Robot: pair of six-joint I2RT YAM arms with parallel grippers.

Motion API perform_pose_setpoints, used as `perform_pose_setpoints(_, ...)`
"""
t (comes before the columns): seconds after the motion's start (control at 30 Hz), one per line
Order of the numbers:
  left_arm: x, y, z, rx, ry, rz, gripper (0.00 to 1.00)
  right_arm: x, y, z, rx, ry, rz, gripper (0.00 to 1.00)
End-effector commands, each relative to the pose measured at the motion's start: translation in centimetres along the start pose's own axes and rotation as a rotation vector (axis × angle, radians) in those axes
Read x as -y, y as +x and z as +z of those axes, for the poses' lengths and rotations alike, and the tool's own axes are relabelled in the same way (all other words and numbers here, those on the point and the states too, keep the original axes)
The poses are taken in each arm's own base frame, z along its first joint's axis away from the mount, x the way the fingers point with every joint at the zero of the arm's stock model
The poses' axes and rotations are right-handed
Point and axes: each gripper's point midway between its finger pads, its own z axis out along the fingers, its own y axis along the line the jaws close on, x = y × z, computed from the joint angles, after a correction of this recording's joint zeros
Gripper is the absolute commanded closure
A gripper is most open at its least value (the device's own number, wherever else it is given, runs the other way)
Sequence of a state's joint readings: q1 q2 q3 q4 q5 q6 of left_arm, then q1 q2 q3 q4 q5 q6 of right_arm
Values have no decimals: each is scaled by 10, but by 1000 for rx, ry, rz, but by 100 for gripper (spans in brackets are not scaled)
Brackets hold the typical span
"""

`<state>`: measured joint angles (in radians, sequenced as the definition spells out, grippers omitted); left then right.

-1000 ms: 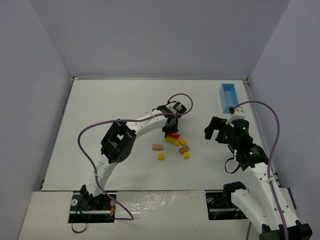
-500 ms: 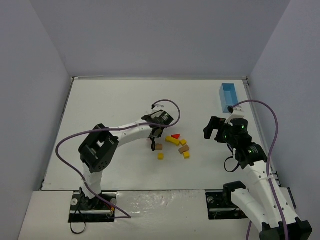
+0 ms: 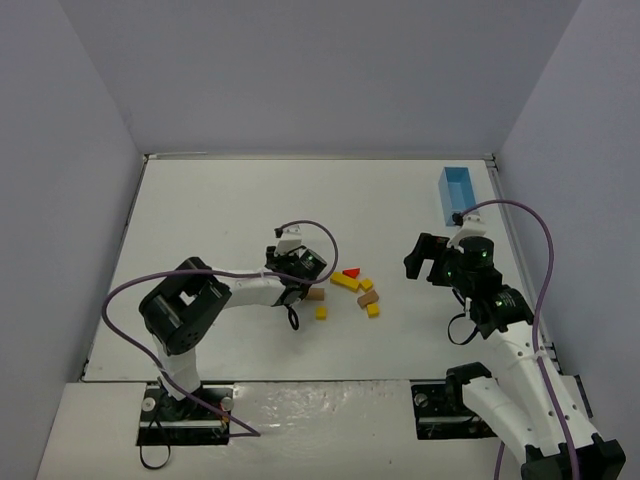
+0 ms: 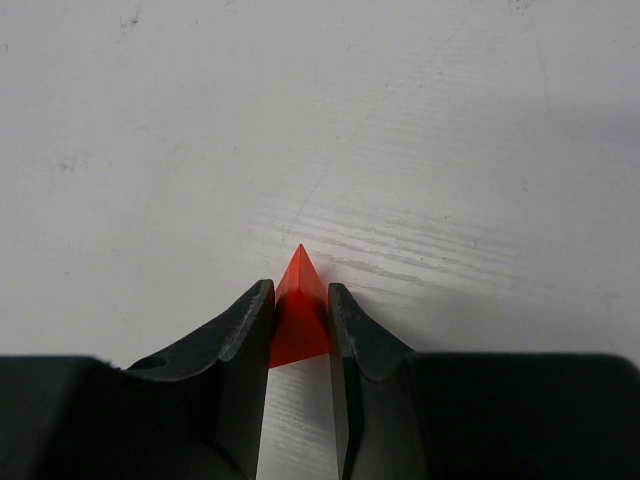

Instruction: Build the wood block tower

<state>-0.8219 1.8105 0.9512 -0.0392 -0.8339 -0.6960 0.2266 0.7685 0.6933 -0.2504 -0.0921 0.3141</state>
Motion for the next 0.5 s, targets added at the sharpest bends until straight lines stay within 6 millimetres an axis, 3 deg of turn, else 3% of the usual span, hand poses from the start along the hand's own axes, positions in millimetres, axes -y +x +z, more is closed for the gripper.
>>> perform_pose_setpoints(0.0,7,-28,-14,153,-27,-172,100,-8,-10,3,40,-32,-2,0)
perform_pose_setpoints(0.17,0,3,-21,127,-70,-200,99,-9,-9,3,39,-33,-4,0)
perform_pose_setpoints(0.3,1,29,-27,87,-90,-197,85,-10,-9,4,37,-35,-6,0)
perform_pose_setpoints(0.4,2,34,-34,81,-97,-190,72,-11,-8,4,33,-40,-6,0)
perform_pose_setpoints(0.47,1,25,-40,93,-92,-203,65,-11,-7,4,32,-43,-9,0)
